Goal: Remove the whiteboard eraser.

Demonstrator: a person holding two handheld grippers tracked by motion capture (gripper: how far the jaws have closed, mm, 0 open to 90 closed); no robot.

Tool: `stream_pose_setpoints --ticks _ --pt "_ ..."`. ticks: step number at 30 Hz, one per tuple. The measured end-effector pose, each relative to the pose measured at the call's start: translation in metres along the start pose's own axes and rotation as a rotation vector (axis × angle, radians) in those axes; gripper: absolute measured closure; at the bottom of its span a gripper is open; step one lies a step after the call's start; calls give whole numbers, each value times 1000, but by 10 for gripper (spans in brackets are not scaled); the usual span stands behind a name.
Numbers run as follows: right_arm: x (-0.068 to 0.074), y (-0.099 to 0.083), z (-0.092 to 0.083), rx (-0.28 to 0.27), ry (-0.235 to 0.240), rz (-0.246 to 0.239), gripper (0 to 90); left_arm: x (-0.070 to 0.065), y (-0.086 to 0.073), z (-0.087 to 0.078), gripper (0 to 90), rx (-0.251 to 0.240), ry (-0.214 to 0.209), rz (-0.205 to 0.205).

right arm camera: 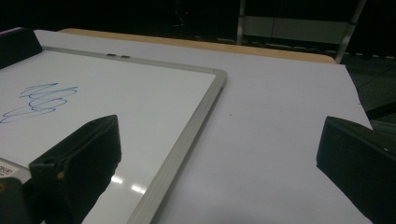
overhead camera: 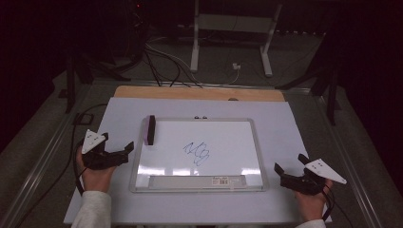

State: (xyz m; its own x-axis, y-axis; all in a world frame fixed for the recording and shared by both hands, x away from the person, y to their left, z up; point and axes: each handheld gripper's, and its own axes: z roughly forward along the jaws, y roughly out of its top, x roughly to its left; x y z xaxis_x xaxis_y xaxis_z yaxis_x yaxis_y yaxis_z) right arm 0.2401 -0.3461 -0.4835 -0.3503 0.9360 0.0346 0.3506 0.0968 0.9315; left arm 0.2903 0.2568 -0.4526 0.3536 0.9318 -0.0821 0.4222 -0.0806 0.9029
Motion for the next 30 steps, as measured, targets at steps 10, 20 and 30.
stream_pose_setpoints --ticks 10,20,30 --pt "0 0 0 0 -1 3 3 -1 3 13 5 20 -7 -7" --pt "-1 0 0 -3 -2 9 3 -3 13 27 5 36 -5 4" --pt "-1 0 0 0 -2 8 3 -5 18 44 15 62 -18 -8"
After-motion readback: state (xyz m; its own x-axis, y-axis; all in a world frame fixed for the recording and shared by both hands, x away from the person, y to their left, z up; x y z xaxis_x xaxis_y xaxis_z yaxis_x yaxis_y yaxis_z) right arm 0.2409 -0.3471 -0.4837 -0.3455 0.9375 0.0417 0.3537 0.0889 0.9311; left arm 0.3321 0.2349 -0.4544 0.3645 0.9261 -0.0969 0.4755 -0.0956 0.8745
